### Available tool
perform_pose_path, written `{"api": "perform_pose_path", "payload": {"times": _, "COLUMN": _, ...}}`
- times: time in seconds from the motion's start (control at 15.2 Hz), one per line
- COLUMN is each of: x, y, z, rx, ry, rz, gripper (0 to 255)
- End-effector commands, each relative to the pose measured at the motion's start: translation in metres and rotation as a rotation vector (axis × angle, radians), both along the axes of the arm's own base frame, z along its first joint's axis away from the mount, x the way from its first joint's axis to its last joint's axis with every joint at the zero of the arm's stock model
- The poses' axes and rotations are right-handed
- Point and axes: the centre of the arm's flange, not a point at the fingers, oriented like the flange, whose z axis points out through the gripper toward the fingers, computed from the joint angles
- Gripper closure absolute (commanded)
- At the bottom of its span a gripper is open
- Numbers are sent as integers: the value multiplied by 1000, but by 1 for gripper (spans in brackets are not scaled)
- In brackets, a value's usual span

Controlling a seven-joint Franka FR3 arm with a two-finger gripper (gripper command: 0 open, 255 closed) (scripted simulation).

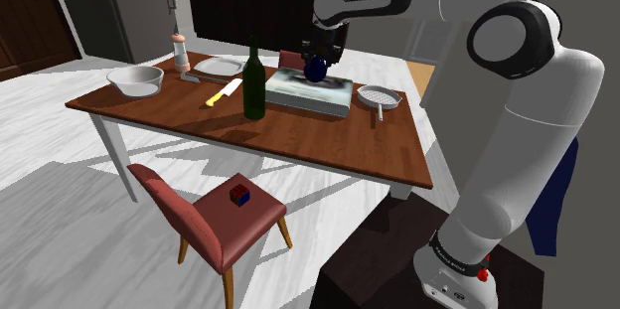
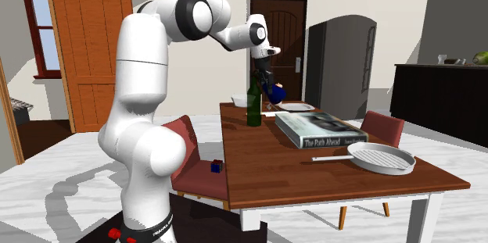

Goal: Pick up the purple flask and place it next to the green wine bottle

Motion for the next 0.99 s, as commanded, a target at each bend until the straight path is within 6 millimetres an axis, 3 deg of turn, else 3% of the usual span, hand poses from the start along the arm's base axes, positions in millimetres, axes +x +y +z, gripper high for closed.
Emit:
{"api": "perform_pose_path", "payload": {"times": 0.0, "x": 0, "y": 0, "z": -10, "rx": 0, "ry": -1, "rz": 0, "gripper": 255}}
{"api": "perform_pose_path", "payload": {"times": 0.92, "x": 0, "y": 0, "z": -84, "rx": 0, "ry": -1, "rz": 0, "gripper": 255}}
